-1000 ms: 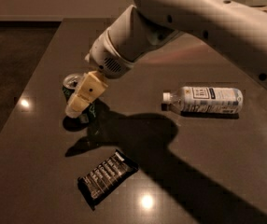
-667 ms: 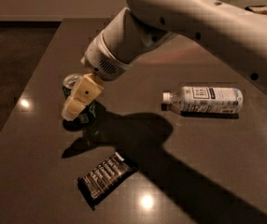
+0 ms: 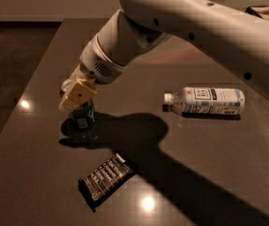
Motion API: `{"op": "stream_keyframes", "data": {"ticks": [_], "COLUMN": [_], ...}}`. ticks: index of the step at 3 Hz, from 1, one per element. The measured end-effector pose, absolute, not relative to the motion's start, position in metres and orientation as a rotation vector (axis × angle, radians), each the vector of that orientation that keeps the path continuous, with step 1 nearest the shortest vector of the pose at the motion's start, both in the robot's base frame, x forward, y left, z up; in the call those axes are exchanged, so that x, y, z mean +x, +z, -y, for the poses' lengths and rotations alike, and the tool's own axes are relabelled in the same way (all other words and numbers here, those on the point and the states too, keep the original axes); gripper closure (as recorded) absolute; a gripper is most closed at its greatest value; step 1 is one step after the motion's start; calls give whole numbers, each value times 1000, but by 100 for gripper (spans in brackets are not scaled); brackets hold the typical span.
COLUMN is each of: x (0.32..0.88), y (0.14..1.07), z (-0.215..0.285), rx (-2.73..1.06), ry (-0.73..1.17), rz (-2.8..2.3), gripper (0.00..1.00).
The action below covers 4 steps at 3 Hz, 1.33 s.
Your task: Knock green can over
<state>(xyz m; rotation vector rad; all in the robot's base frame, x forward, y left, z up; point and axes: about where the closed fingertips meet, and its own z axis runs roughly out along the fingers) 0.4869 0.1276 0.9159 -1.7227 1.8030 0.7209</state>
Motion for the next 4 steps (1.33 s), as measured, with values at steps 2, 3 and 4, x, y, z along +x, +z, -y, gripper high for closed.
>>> {"op": "stream_keyframes", "data": {"ticks": [2, 3, 4], "x": [502, 507, 499], "y": [922, 924, 918], "z": [-103, -66, -41], "rx": [-1788, -1935, -2106], "ry": [648, 506, 380], "rz": [-1881, -1938, -1972], "gripper": [88, 100, 100]}}
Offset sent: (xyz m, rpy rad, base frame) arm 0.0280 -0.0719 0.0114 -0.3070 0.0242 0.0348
